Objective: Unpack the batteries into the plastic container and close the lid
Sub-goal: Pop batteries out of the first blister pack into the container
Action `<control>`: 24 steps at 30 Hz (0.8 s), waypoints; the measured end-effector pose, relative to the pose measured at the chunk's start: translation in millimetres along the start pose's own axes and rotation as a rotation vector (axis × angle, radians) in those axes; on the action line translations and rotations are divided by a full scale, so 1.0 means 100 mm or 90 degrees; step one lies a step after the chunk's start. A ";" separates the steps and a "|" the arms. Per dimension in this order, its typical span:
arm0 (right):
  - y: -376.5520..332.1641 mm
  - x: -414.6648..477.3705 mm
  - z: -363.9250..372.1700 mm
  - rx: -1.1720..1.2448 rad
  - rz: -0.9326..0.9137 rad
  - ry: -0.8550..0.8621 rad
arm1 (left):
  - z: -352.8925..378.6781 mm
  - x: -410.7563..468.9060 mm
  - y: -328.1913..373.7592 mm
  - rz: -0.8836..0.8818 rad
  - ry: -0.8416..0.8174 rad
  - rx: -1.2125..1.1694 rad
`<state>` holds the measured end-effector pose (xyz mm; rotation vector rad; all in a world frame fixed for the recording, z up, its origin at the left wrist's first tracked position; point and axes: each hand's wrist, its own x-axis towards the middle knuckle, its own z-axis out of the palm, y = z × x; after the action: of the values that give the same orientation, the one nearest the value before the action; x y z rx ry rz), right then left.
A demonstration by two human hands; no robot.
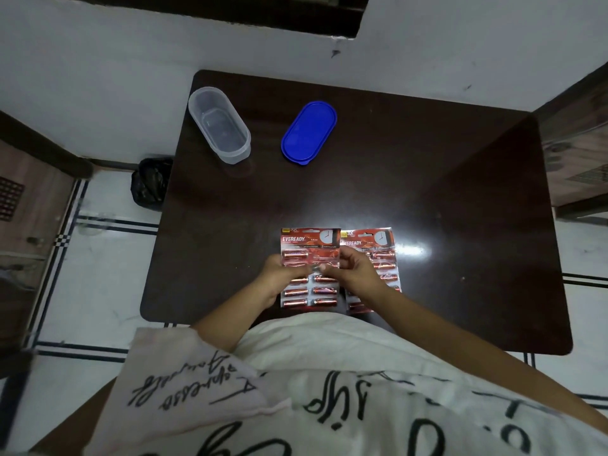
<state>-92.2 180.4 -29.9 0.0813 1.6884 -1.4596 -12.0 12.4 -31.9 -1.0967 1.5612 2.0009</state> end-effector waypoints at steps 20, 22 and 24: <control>0.00 0.05 0.30 -0.224 0.045 0.252 | 0.23 -0.06 -0.04 0.032 0.133 -0.060; 0.00 0.04 0.31 -0.225 0.046 0.256 | 0.24 -0.05 -0.03 0.020 0.138 -0.065; -0.01 0.04 0.32 -0.220 0.052 0.254 | 0.26 -0.04 -0.02 0.017 0.143 -0.064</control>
<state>-77.8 151.5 -29.2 0.2626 2.2117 -1.1224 -17.1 37.7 -28.5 -1.3883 1.6049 2.0523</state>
